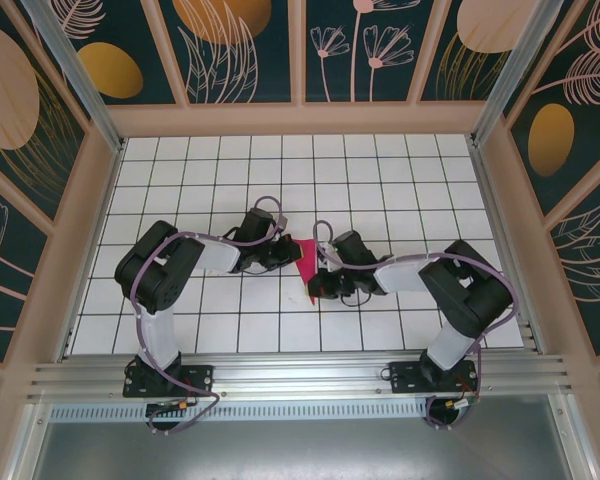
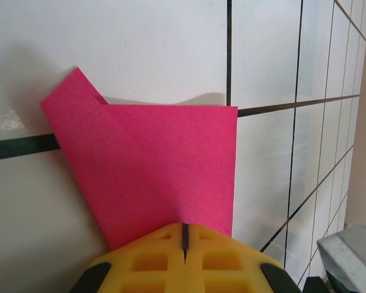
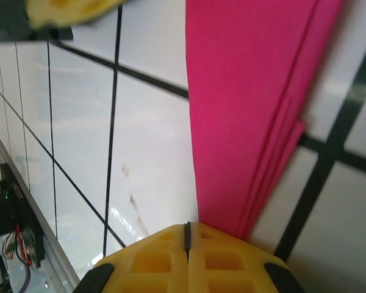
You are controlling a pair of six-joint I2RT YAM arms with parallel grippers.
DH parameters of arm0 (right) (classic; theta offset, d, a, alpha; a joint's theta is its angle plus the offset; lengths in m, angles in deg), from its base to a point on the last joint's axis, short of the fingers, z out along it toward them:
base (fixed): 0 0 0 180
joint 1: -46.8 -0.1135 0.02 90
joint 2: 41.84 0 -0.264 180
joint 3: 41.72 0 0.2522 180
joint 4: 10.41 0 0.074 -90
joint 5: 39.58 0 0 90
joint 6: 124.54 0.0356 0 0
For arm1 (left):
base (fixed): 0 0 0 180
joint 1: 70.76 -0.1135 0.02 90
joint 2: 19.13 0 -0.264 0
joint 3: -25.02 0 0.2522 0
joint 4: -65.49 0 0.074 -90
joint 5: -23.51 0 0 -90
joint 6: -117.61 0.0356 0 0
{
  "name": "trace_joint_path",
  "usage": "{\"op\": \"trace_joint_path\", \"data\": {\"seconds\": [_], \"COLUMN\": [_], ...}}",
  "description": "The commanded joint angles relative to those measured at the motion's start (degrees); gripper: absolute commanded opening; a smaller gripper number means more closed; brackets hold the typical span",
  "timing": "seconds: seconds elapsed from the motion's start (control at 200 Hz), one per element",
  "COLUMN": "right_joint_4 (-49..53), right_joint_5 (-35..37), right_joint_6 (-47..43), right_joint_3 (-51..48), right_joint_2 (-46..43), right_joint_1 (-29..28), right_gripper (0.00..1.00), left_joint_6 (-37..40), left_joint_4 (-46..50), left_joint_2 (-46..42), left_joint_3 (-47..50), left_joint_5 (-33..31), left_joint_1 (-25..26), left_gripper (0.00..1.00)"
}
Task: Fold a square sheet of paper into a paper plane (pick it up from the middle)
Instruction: Fold the wing for the fifth time at the center of the table.
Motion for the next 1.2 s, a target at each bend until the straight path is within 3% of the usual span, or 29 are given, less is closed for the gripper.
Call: {"op": "trace_joint_path", "data": {"seconds": [0.0, 0.185, 0.365, 0.44, 0.505, 0.555, 0.756, 0.866, 1.191], "right_joint_4": [3.2, 3.5, 9.0, 11.3, 12.1, 11.4, 8.3, 5.6, 0.8], "right_joint_5": [-2.0, -4.4, 2.8, 10.6, 16.8, 19.7, 30.8, 30.1, 31.8], "right_joint_6": [0.8, 0.4, -1.9, -1.8, -1.3, -0.8, 2.8, 4.6, 11.8], "right_joint_3": [-5.2, -7.5, -4.7, -3.4, -3.0, -3.2, -4.9, -5.8, -10.0], "right_joint_2": [-0.4, -4.5, -13.4, -17.3, -20.4, -22.7, -28.7, -28.6, -27.3], "right_joint_1": [-0.9, -1.2, -0.5, 0.1, 0.7, 1.2, 2.3, 3.8, 5.3], "right_gripper": [0.04, 0.04, 0.07, 0.09, 0.12, 0.12, 0.31, 0.36, 0.43], "left_joint_6": [1.4, 1.3, 1.1, 1.1, 0.7, 0.7, 1.7, 1.6, 4.1], "left_joint_4": [4.3, 4.4, 2.9, 2.9, 2.9, 3.3, 14.7, 18.0, 31.7], "left_joint_2": [1.5, 1.2, -1.9, -5.1, -8.9, -11.8, -23.6, -25.4, -13.1], "left_joint_3": [1.9, 1.9, 2.3, 2.3, 2.3, 2.5, 3.6, 3.8, -9.0], "left_joint_5": [-7.5, -7.8, -6.6, -5.8, -5.2, -5.4, -17.2, -20.9, -28.7], "left_joint_1": [-1.0, -1.0, -0.9, -0.9, -0.8, -0.8, -0.5, 0.7, 7.7], "left_gripper": [0.00, 0.00, 0.00, 0.09, 0.27, 0.31, 0.52, 0.60, 0.60]}}
